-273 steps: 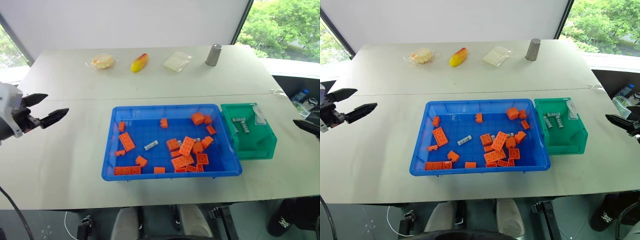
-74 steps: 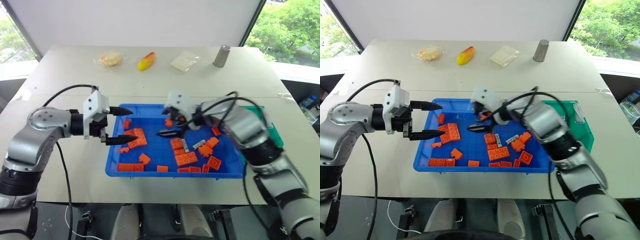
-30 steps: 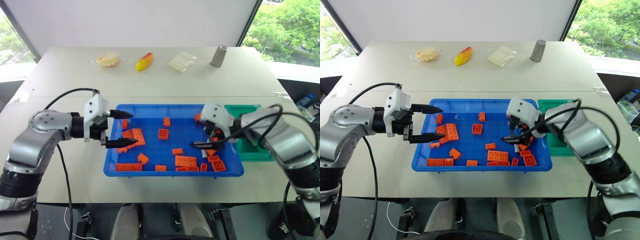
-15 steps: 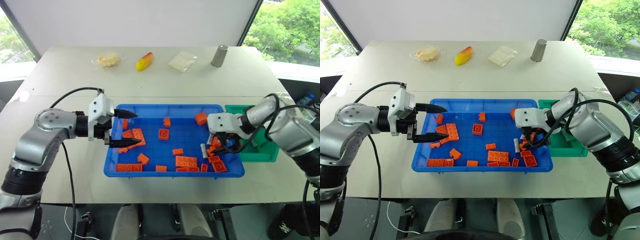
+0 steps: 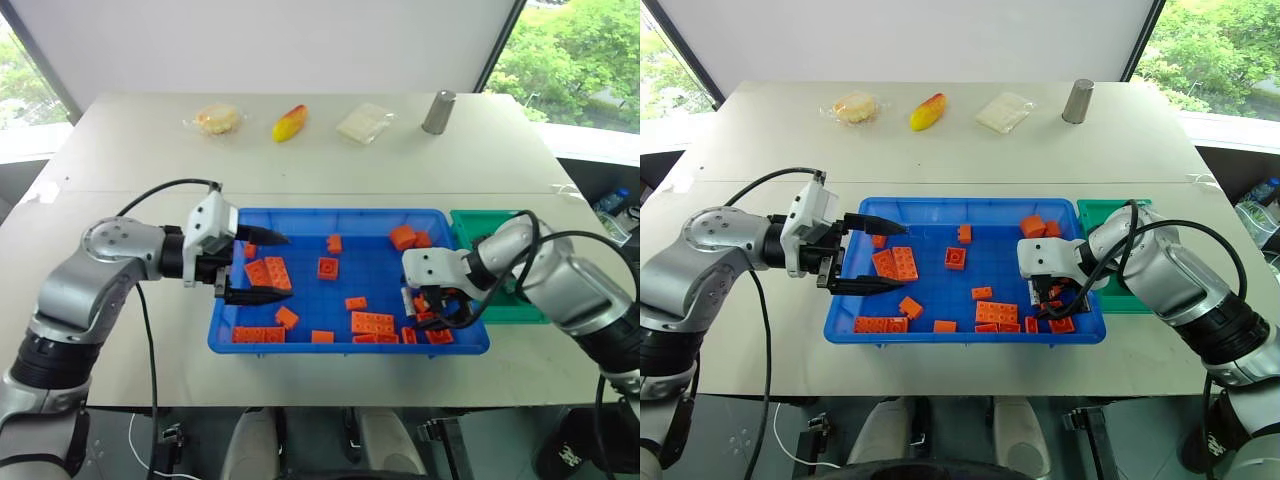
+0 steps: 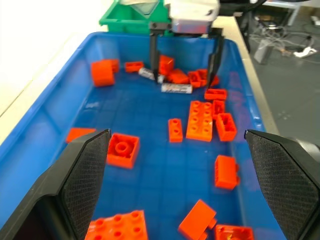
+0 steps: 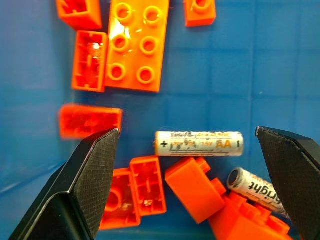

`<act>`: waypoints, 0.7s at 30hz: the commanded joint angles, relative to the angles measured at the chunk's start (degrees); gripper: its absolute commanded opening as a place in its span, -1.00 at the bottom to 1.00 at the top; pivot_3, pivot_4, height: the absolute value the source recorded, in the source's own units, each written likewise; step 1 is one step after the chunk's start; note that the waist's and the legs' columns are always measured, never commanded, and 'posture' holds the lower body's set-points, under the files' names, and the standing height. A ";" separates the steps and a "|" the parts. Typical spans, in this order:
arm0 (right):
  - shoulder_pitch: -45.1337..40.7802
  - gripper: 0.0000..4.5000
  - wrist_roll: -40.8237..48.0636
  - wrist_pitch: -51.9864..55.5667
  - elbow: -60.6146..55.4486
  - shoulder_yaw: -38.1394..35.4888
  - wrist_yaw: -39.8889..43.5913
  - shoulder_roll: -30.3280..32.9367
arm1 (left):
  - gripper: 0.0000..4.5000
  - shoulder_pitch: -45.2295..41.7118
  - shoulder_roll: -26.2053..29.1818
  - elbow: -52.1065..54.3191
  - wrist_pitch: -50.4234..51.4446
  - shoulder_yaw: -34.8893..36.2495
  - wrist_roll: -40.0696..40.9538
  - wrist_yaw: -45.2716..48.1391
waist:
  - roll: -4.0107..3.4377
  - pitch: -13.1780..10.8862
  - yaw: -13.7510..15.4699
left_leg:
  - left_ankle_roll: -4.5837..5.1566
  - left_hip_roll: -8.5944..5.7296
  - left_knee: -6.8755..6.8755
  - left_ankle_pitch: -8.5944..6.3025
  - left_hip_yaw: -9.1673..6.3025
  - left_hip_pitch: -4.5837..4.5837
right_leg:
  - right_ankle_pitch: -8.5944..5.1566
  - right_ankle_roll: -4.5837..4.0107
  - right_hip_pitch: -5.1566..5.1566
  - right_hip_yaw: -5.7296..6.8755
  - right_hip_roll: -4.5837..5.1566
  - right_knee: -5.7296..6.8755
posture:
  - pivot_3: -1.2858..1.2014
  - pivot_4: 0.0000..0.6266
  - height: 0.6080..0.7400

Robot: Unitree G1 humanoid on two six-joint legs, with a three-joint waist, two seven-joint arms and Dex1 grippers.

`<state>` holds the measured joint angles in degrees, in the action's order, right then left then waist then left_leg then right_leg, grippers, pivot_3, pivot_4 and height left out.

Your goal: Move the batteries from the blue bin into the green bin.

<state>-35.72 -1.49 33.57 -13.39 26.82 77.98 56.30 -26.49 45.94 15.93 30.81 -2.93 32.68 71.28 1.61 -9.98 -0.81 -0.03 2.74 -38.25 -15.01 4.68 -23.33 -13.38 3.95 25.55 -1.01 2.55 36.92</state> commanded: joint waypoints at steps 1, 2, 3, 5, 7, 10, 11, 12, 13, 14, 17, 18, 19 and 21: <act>-0.37 1.00 -1.96 -2.25 2.15 0.37 -0.71 -0.86 | 1.00 -0.89 -0.24 1.24 -0.17 0.38 0.64 0.02 | 0.00 0.00 0.03 | 0.00 0.00 0.00 0.00 0.01 0.00 | 0.00 0.00 0.00 0.00 0.00 0.01 | 0.03 -0.52 1.00; -0.11 1.00 -2.61 -3.33 3.20 0.50 -0.90 -1.00 | 1.00 -0.91 -0.25 1.24 -0.19 0.37 0.65 -0.01 | 0.00 0.00 0.05 | 0.00 0.00 0.00 0.00 0.00 0.00 | 0.00 0.00 0.00 0.00 0.00 0.01 | 0.03 -0.52 1.00; 0.17 1.00 -3.00 -4.16 4.01 0.50 -0.94 -1.09 | 1.00 -0.92 -0.25 1.24 -0.22 0.37 0.63 -0.06 | 0.00 0.00 0.04 | 0.00 0.00 0.00 0.00 0.01 0.00 | 0.00 0.00 0.00 0.00 0.00 0.01 | 0.03 -0.52 1.00; 0.62 1.00 -3.22 -5.19 4.88 0.43 -0.50 -1.00 | 1.00 -0.93 -0.22 1.29 -0.24 0.40 0.63 -0.17 | 0.00 0.00 0.05 | 0.00 -0.01 0.00 0.00 0.01 0.00 | 0.00 0.00 0.00 -0.01 0.01 0.00 | 0.03 -0.52 1.00; 0.86 1.00 -3.14 -5.56 5.03 0.42 0.03 -0.95 | 1.00 -0.96 -0.15 1.10 -0.39 0.51 0.54 -0.21 | 0.00 0.00 0.06 | 0.00 -0.01 0.00 0.00 0.00 0.01 | 0.00 0.00 -0.04 0.00 0.01 0.00 | 0.03 -0.52 1.00; 1.21 0.60 -3.02 -5.74 4.67 0.25 0.38 -1.01 | 1.00 -0.98 -0.12 0.89 -0.52 0.65 0.45 -0.31 | 0.01 0.00 0.07 | 0.00 -0.01 0.00 0.00 -0.01 0.02 | 0.00 0.00 -0.05 0.00 0.01 0.00 | 0.03 -0.52 1.00; 1.36 0.43 -2.98 -5.87 4.46 0.17 0.60 -0.95 | 1.00 -0.95 -0.10 0.94 -0.50 0.68 0.47 -0.35 | 0.01 0.01 0.07 | 0.00 -0.01 0.00 0.00 -0.01 0.03 | 0.00 0.00 -0.06 0.00 0.01 0.00 | 0.03 -0.52 1.00; 1.38 0.19 -2.96 -5.89 4.30 0.09 0.73 -1.00 | 1.00 -0.95 -0.08 0.90 -0.54 0.71 0.46 -0.33 | 0.01 0.01 0.07 | 0.00 -0.01 -0.01 0.00 0.00 0.05 | 0.00 0.00 -0.08 0.00 0.01 0.00 | 0.03 -0.52 1.00; 1.32 0.00 -3.00 -5.91 4.27 0.05 0.83 -1.10 | 1.00 -1.00 -0.07 0.77 -0.60 0.72 0.44 -0.28 | 0.01 0.01 0.06 | 0.00 -0.01 -0.02 0.00 -0.01 0.06 | 0.00 0.00 -0.10 0.00 0.01 0.00 | 0.03 -0.52 1.00; 1.21 -0.01 -2.88 -5.68 4.04 -0.13 0.84 -1.22 | 1.00 -1.03 -0.10 0.70 -0.60 0.74 0.44 -0.32 | 0.01 0.01 0.06 | 0.00 -0.01 -0.03 0.00 -0.01 0.07 | 0.00 0.00 -0.11 0.00 0.01 0.00 | 0.03 -0.52 1.00; 0.31 -0.01 0.62 -0.54 0.81 -2.44 1.32 -2.25 | 1.00 -0.90 -0.14 0.69 -0.59 0.82 0.48 -0.44 | 0.01 0.01 0.07 | 0.00 -0.01 -0.03 0.00 -0.01 0.06 | 0.00 0.00 -0.10 0.00 0.01 0.00 | 0.03 -0.52 1.00; -0.43 -0.01 2.50 2.53 -0.51 -3.71 1.45 -2.90 | 1.00 -0.78 -0.11 0.68 -0.64 0.83 0.45 -0.42 | 0.01 0.01 0.07 | 0.00 -0.01 -0.03 0.00 -0.01 0.06 | 0.00 0.00 -0.10 0.00 0.01 0.01 | 0.03 -0.52 1.00; -1.47 -0.01 4.25 5.62 -1.32 -5.39 1.20 -3.46 | 1.00 -0.66 -0.07 0.66 -0.69 0.83 0.41 -0.39 | 0.01 0.01 -0.03 | 0.00 -0.01 -0.03 0.00 -0.02 0.06 | 0.00 0.00 -0.09 0.00 0.01 0.02 | 0.03 -0.52 1.00; -3.69 -0.01 6.62 10.09 -1.29 -9.11 0.05 -3.81 | 1.00 -0.45 -0.02 0.62 -0.75 0.88 0.42 -0.33 | 0.00 0.00 -0.12 | 0.00 0.00 -0.03 0.00 -0.02 0.06 | 0.01 0.01 -0.07 -0.01 0.00 0.06 | 0.03 -0.52 1.00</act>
<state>-36.49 2.65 40.04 -13.13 23.21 78.89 52.15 -26.63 45.83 15.87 30.70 -3.15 32.71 70.87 1.61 -9.99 -0.93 -0.03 2.74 -38.28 -15.00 4.65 -23.27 -13.37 3.96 25.49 -1.02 2.55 36.99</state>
